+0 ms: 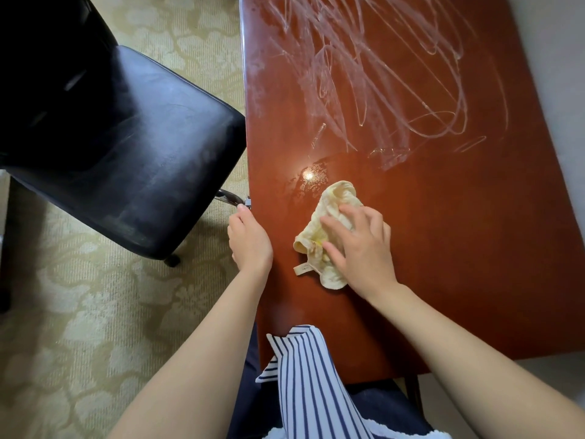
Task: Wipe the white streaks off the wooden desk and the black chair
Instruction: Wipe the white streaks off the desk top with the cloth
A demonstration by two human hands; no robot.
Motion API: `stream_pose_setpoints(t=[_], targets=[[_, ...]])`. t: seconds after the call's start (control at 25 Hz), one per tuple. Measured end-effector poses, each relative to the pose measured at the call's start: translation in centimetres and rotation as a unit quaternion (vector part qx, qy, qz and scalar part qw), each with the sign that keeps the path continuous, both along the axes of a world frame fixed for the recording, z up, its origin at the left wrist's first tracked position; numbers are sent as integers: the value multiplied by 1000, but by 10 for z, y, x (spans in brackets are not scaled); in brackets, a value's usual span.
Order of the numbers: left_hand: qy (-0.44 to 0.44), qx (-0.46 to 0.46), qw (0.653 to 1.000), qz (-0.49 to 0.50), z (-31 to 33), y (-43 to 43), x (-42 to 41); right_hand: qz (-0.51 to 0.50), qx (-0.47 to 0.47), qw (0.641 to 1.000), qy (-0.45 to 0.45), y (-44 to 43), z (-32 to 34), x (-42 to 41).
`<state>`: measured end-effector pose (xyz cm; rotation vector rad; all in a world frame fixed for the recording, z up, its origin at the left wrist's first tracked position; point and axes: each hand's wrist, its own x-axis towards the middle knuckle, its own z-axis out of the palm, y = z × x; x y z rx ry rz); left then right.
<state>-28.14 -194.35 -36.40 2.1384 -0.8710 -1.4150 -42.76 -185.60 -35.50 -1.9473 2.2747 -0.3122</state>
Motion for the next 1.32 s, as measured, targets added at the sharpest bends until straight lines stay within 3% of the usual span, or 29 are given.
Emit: stream_pose_setpoints(t=[0.24, 0.32, 0.52, 0.6, 0.8, 1.08, 1.24, 1.32], targets=[[2, 15, 1000, 20, -8, -7, -5, 155, -84, 983, -44, -44, -15, -4], [-9, 11, 1000, 15, -9, -8, -5, 128, -92, 987, -36, -86, -18, -4], [-24, -25, 999, 7, -12, -6, -7, -71, -62, 994, -53, -183, -15, 16], [-31, -33, 999, 11, -14, -7, -7, -72, -78, 993, -52, -187, -20, 25], [-10, -45, 999, 12, -16, -9, -4, 146, -97, 984, -5, -118, -25, 9], [88, -86, 988, 95, -8, 0, 3, 323, -122, 938, -30, -20, -19, 3], [199, -55, 966, 157, -9, 7, 13, 427, -142, 893, -30, -25, -20, -4], [236, -34, 951, 196, -12, 6, 18, 420, -154, 893, -44, -59, -23, -4]])
